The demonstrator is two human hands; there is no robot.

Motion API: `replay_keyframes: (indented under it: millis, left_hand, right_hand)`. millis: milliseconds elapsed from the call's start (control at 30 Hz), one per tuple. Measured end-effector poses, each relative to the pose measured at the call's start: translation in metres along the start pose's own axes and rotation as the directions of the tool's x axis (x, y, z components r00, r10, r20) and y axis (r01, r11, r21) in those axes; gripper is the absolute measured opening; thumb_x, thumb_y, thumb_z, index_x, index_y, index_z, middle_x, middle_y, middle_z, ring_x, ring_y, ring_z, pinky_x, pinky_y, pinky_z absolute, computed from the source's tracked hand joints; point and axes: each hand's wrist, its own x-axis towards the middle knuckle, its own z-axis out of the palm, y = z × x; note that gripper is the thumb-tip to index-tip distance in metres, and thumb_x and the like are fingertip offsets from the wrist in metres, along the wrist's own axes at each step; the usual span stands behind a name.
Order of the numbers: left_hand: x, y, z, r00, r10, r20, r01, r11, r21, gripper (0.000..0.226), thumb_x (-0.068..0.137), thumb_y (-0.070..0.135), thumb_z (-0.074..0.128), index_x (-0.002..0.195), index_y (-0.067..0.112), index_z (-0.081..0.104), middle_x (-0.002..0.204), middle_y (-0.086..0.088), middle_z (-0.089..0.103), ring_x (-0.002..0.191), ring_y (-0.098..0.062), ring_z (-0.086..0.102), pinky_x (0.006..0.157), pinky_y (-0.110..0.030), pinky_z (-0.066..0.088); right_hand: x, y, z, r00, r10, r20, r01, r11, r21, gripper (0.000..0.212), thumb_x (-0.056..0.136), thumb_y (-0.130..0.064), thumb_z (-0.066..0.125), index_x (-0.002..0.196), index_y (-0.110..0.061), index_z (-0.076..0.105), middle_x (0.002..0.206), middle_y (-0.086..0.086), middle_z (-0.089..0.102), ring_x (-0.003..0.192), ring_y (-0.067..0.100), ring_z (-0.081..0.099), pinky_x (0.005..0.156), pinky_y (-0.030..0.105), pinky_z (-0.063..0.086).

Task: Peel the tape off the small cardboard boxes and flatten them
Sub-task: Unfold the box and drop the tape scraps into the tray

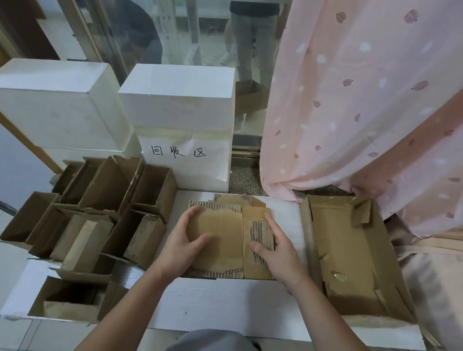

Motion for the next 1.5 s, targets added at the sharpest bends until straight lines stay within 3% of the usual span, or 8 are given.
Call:
replay_keyframes:
  millis: [100,267,367,800,1033,1167,1367,1500]
  left_hand:
    - [0.0,-0.01,0.004,0.997,-0.052,0.06,0.042,0.985,0.165,0.099,0.083,0.03,0.087,0.157,0.04,0.023,0.142,0.013,0.033,0.126,-0.011,0.044,0.102,-0.038,0.055]
    - [0.001,-0.031,0.013,0.993,-0.109,0.042,0.094,0.957,0.273,0.102,0.082,0.027,0.088,0.157,0.039,0.019,0.144,0.012,0.034,0.131,-0.014,0.042,0.104,-0.042,0.053]
    - [-0.003,-0.048,0.021,0.984,-0.168,0.051,0.138,0.918,0.372,0.102,0.084,0.03,0.086,0.158,0.038,0.017,0.15,0.01,0.032,0.132,-0.016,0.043,0.1,-0.042,0.055]
    - [-0.009,-0.083,0.043,0.989,-0.15,0.011,0.129,0.884,0.449,0.064,0.087,0.028,0.082,0.137,0.038,0.044,0.156,0.02,0.019,0.113,-0.01,0.045,0.097,-0.044,0.058]
    - [0.045,-0.068,0.057,0.992,-0.126,0.032,0.098,0.885,0.455,0.069,0.086,0.028,0.082,0.142,0.033,0.043,0.156,0.017,0.019,0.122,-0.022,0.054,0.097,-0.046,0.055]
    - [0.088,-0.063,0.065,0.992,-0.127,0.009,0.11,0.893,0.437,0.075,0.084,0.027,0.083,0.147,0.031,0.041,0.159,0.012,0.022,0.126,-0.024,0.054,0.099,-0.043,0.052]
    - [0.148,-0.085,0.067,0.989,-0.141,-0.047,0.147,0.883,0.446,0.077,0.085,0.027,0.084,0.149,0.033,0.042,0.163,0.015,0.019,0.132,-0.017,0.049,0.104,-0.045,0.052]
    - [0.165,-0.124,0.066,0.975,-0.214,-0.063,0.213,0.807,0.551,0.08,0.085,0.03,0.083,0.151,0.028,0.038,0.163,0.014,0.022,0.131,-0.022,0.053,0.101,-0.048,0.053]
  right_hand:
    - [-0.001,0.0,0.003,0.999,-0.031,-0.043,0.027,0.995,-0.091,0.08,0.089,-0.02,0.079,0.153,-0.043,0.038,0.14,-0.02,0.056,0.123,-0.012,0.053,0.105,0.012,0.04]
    - [-0.006,0.021,0.013,0.999,0.005,-0.036,-0.012,0.983,-0.182,0.08,0.092,-0.018,0.074,0.158,-0.035,0.032,0.145,-0.01,0.054,0.133,0.006,0.05,0.107,0.012,0.038]
    - [-0.016,0.042,0.02,0.998,0.062,-0.02,-0.065,0.976,-0.208,0.078,0.095,-0.018,0.071,0.159,-0.032,0.028,0.153,-0.008,0.046,0.139,0.006,0.043,0.115,0.023,0.035]
    - [-0.016,0.076,0.021,0.992,0.127,0.011,-0.121,0.962,-0.245,0.07,0.101,-0.014,0.062,0.155,-0.041,0.027,0.151,-0.018,0.035,0.136,0.0,0.037,0.09,-0.008,0.028]
    - [0.03,0.068,-0.001,0.99,0.13,-0.057,-0.141,0.954,-0.263,0.071,0.098,-0.015,0.067,0.156,-0.037,0.033,0.151,-0.012,0.044,0.136,0.006,0.043,0.107,0.017,0.034]
    - [0.075,0.06,-0.015,0.989,0.119,-0.093,-0.142,0.937,-0.319,0.069,0.097,-0.013,0.068,0.156,-0.033,0.037,0.148,-0.002,0.052,0.123,0.004,0.046,0.085,-0.001,0.034]
    - [0.141,0.079,-0.01,0.984,0.144,-0.102,-0.172,0.92,-0.352,0.071,0.097,-0.019,0.068,0.156,-0.039,0.034,0.135,0.001,0.056,0.114,0.011,0.051,0.08,0.011,0.044]
    - [0.158,0.115,0.011,0.977,0.202,-0.071,-0.214,0.907,-0.363,0.073,0.094,-0.022,0.073,0.155,-0.037,0.036,0.15,0.006,0.052,0.135,0.022,0.05,0.111,0.029,0.041]
